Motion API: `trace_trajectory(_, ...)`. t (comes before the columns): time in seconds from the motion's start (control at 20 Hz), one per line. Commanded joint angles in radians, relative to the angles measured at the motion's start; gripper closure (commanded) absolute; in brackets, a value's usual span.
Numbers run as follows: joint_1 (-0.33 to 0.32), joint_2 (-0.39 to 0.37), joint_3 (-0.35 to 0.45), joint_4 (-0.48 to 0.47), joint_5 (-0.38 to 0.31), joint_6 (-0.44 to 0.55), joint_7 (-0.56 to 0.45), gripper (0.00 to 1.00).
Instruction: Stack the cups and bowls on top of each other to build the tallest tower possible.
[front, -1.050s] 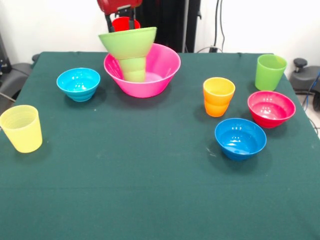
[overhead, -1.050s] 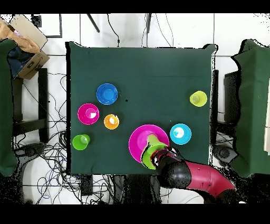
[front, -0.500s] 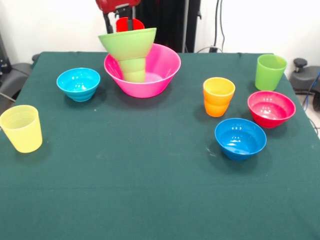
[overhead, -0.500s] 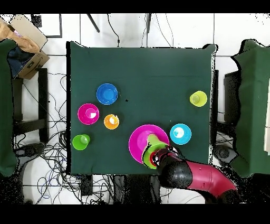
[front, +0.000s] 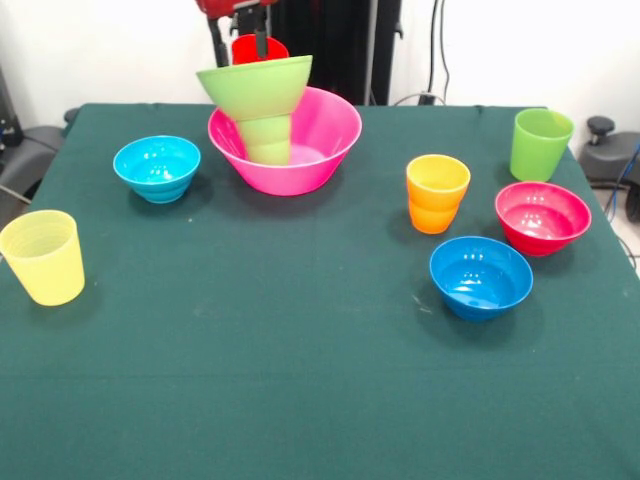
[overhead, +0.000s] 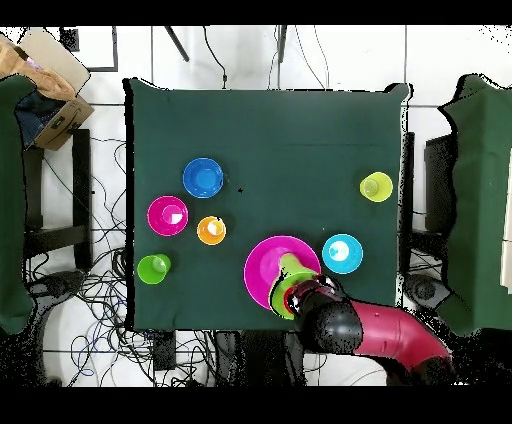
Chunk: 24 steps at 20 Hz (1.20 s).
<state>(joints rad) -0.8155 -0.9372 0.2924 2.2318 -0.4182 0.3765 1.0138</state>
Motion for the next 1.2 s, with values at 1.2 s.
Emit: trace_trajectory(1.2,0.211,0.005,0.031,-0.264,0.067,0.341,0.111,0.00)
